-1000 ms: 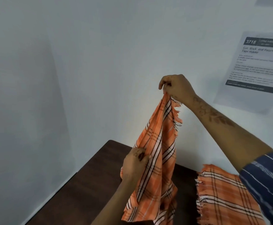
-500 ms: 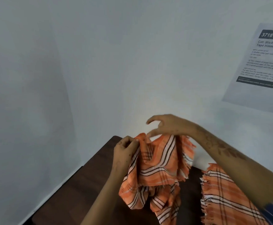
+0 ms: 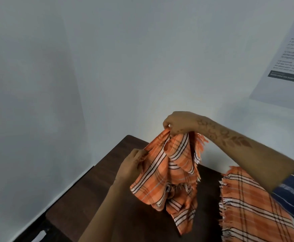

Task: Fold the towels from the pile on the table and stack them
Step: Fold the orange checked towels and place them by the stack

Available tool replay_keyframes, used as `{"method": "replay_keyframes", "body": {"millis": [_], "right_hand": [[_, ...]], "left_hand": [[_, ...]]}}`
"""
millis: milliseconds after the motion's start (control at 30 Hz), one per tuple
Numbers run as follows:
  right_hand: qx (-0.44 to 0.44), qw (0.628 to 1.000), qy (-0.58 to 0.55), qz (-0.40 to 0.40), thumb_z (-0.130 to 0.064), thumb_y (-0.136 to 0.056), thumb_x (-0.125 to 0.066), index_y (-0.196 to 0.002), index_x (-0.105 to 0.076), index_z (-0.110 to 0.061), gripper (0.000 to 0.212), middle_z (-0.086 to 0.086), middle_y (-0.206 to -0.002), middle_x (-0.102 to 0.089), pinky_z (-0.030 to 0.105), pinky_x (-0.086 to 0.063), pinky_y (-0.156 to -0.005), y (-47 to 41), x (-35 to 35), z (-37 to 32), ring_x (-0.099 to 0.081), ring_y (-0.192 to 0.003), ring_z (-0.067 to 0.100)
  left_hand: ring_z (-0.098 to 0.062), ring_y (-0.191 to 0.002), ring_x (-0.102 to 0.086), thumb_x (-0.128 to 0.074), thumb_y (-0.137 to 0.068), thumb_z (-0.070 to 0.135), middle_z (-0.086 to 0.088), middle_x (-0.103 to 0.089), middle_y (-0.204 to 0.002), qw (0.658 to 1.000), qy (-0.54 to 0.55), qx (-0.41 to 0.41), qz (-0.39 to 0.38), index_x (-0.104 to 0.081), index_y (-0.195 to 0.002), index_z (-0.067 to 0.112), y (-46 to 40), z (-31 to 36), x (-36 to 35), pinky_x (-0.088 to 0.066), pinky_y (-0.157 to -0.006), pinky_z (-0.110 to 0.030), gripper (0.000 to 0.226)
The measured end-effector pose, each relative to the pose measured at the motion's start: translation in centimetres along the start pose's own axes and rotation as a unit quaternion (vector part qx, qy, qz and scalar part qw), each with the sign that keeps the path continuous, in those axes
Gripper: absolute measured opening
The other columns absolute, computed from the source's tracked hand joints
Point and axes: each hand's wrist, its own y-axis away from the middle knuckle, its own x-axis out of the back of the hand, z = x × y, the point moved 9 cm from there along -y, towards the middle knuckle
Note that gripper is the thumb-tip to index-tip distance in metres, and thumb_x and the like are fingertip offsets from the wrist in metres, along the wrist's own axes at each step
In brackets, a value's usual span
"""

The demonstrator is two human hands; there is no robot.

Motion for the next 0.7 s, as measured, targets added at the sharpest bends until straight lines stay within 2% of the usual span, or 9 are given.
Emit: {"method": "replay_keyframes", "body": {"millis": [67,133,167,233,300,433,567,633,700], "right_hand": [[-0.022,1.000,-0.008,0.007,-0.019,-0.083,-0.061,-0.106,-0.064,-0.020,0.023,-0.012,-0.079,-0.046,0.025,-0.033,-0.060,-0.3,0.2,1.5,-0.048,-0.090,0.013],[-0.053,0.998,-0.001,0.017,-0.019,-0.085,-0.058,-0.109,-0.063,-0.021,0.025,-0.008,-0.091,-0.052,0.025,-0.036,-0.068,-0.4,0.0,3.3,-0.051,-0.096,0.016],[-0.071,0.997,0.009,0.024,-0.019,-0.086,-0.056,-0.110,-0.063,-0.022,0.026,-0.003,-0.100,-0.056,0.027,-0.037,-0.072,-0.4,-0.2,4.3,-0.052,-0.101,0.018],[-0.107,0.993,0.029,0.031,-0.019,-0.087,-0.053,-0.111,-0.063,-0.021,0.026,0.002,-0.112,-0.059,0.029,-0.040,-0.076,-0.1,-1.1,6.6,-0.053,-0.107,0.021],[-0.135,0.990,0.031,0.030,-0.017,-0.087,-0.052,-0.110,-0.062,-0.021,0.026,0.004,-0.115,-0.059,0.029,-0.039,-0.075,0.2,-2.1,8.9,-0.053,-0.108,0.022],[-0.168,0.986,0.001,0.019,-0.015,-0.083,-0.055,-0.105,-0.060,-0.024,0.025,0.002,-0.110,-0.060,0.028,-0.038,-0.073,0.7,-3.5,11.9,-0.051,-0.099,0.019],[-0.169,0.985,-0.020,0.031,-0.013,-0.082,-0.056,-0.102,-0.060,-0.025,0.024,0.000,-0.103,-0.059,0.029,-0.038,-0.072,0.8,-3.4,12.3,-0.048,-0.091,0.016],[-0.181,0.983,-0.024,0.036,-0.013,-0.082,-0.056,-0.101,-0.060,-0.026,0.023,0.000,-0.107,-0.059,0.029,-0.039,-0.072,0.8,-3.2,12.6,-0.051,-0.095,0.017],[-0.191,0.981,-0.019,0.035,-0.014,-0.083,-0.057,-0.098,-0.059,-0.029,0.021,-0.002,-0.109,-0.058,0.029,-0.039,-0.072,1.0,-3.4,13.2,-0.051,-0.098,0.017]], "left_hand": [[-0.016,-0.107,-0.056,-0.056,-0.089,0.015,-0.002,-0.052,-0.127,1.000,-0.018,0.004,0.007,-0.049,-0.130,0.031,0.4,-1.4,-0.6,-0.048,-0.086,-0.022,0.045],[-0.021,-0.111,-0.056,-0.054,-0.090,0.027,-0.003,-0.050,-0.128,0.998,0.015,0.045,-0.042,-0.047,-0.124,0.046,0.3,-3.1,-1.7,-0.051,-0.091,-0.036,0.040],[-0.021,-0.110,-0.056,-0.053,-0.090,0.033,-0.001,-0.049,-0.127,0.993,-0.024,0.074,-0.084,-0.045,-0.124,0.047,0.4,-3.8,-2.1,-0.051,-0.092,-0.038,0.038],[-0.020,-0.110,-0.055,-0.051,-0.091,0.041,0.001,-0.051,-0.124,0.969,-0.125,0.151,-0.148,-0.046,-0.127,0.039,1.4,-6.3,-2.1,-0.048,-0.095,-0.038,0.036],[-0.022,-0.119,-0.052,-0.043,-0.095,0.044,0.000,-0.053,-0.128,0.940,-0.162,0.259,-0.150,-0.047,-0.131,0.034,2.9,-9.7,-0.9,-0.042,-0.100,-0.040,0.038],[-0.028,-0.128,-0.046,-0.027,-0.098,0.041,-0.010,-0.049,-0.138,0.879,-0.125,0.440,-0.132,-0.038,-0.142,0.024,6.2,-14.6,0.3,-0.035,-0.102,-0.041,0.048],[-0.036,-0.132,-0.039,-0.040,-0.091,0.058,-0.015,-0.040,-0.145,0.874,-0.011,0.471,-0.122,-0.005,-0.152,0.024,6.5,-15.0,-1.5,-0.033,-0.105,-0.048,0.078],[-0.037,-0.132,-0.039,-0.048,-0.088,0.059,-0.015,-0.039,-0.145,0.875,0.044,0.474,-0.092,-0.011,-0.151,0.018,5.6,-15.3,-1.9,-0.033,-0.105,-0.050,0.084],[-0.036,-0.128,-0.044,-0.058,-0.084,0.053,-0.014,-0.046,-0.140,0.880,0.069,0.467,-0.058,-0.030,-0.144,0.013,4.6,-15.0,-1.4,-0.037,-0.103,-0.049,0.077]]}}
